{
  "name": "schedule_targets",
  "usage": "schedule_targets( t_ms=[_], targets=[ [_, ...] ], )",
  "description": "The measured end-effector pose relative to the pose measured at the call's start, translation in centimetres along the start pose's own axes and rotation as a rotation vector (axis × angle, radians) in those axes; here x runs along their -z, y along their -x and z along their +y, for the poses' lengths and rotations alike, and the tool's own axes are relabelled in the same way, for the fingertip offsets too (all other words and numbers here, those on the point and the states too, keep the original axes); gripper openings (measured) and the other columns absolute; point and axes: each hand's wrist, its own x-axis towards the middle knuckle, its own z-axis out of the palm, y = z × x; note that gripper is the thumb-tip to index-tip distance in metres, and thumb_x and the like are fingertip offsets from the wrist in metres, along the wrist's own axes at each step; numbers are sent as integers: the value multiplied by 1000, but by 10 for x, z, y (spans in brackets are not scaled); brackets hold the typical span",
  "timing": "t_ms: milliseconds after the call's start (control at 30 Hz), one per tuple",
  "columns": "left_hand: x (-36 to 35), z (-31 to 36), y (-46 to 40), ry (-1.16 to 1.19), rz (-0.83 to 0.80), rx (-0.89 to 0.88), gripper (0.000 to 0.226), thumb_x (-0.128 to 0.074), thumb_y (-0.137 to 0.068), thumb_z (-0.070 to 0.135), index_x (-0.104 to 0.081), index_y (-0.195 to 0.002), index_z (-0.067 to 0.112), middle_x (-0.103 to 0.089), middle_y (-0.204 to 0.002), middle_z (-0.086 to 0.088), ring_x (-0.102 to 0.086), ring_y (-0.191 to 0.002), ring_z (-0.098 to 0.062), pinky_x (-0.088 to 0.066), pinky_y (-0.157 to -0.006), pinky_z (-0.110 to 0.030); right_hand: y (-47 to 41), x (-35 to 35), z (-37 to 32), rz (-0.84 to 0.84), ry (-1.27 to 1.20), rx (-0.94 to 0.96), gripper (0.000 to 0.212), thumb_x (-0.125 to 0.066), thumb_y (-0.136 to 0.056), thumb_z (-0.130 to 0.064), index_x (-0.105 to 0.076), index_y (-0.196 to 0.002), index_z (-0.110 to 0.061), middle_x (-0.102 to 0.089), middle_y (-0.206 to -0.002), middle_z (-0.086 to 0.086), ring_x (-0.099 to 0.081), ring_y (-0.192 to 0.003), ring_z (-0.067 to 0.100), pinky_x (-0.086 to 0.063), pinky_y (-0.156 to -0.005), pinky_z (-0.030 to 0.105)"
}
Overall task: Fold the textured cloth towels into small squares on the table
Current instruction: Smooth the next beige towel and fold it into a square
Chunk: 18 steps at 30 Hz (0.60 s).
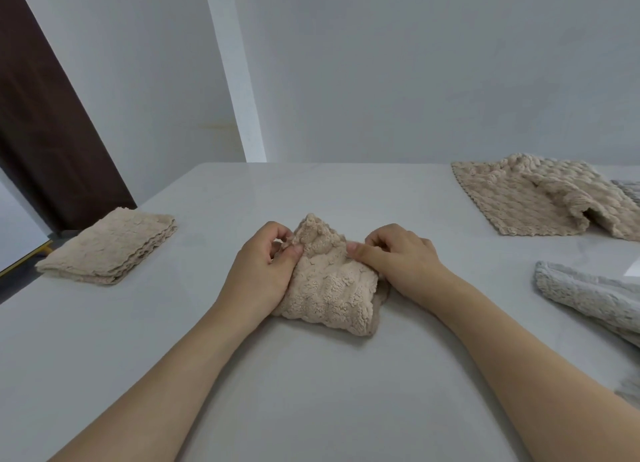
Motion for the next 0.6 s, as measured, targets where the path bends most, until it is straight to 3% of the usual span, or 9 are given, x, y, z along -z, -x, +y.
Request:
schedule_targets(
  t_ms=[100, 233, 367, 467, 533, 600],
  targets=[
    [0, 0, 2, -24, 13, -27, 10, -62, -94, 25, -57, -86, 26, -64, -75, 7, -52, -59, -2, -38, -58, -21, 1, -1, 1, -7, 55, -1, 20, -47, -85, -44, -56, -82, -26, -51, -107, -12, -42, -103, 17, -27, -91, 33],
    [0, 1, 0, -178, 54, 15, 22, -60, -93, 34, -60, -77, 18, -64, -69, 0, -58, -66, -18, -41, -59, -32, 2, -1, 3, -29, 103, 32, 36, -27, -78, -43, -57, -86, -26, -45, -115, -13, -35, -102, 16, -24, -88, 30],
    [0, 6, 5, -495, 50, 64, 36, -48, -96, 47, -58, -76, 19, -59, -66, 3, -58, -70, -18, -42, -61, -32, 0, -2, 9, -44, 121, 84, 42, -15, -73, -55, -51, -73, -33, -48, -114, -16, -39, -111, 18, -25, -92, 32],
    [1, 7, 5, -544, 37, 97, 45, -41, -98, 49, -51, -72, 14, -55, -64, 1, -55, -69, -20, -39, -59, -32, 1, -2, 6, -19, 86, 51, 48, -33, -90, -63, -63, -75, -29, -49, -111, -20, -36, -108, 13, -24, -96, 33],
    [1, 7, 4, -532, 33, 110, 48, -40, -99, 49, -46, -68, 13, -52, -62, 1, -53, -66, -21, -35, -56, -31, 1, -3, 4, -15, 112, 66, 47, -41, -88, -66, -61, -69, -28, -49, -111, -21, -35, -107, 11, -23, -96, 33],
    [1, 7, 3, -532, 32, 121, 48, -38, -99, 50, -46, -68, 13, -53, -62, 2, -54, -67, -20, -34, -56, -31, 0, -3, 3, -24, 94, 81, 37, -52, -87, -57, -60, -67, -26, -50, -111, -23, -37, -108, 10, -21, -94, 31]
  ],
)
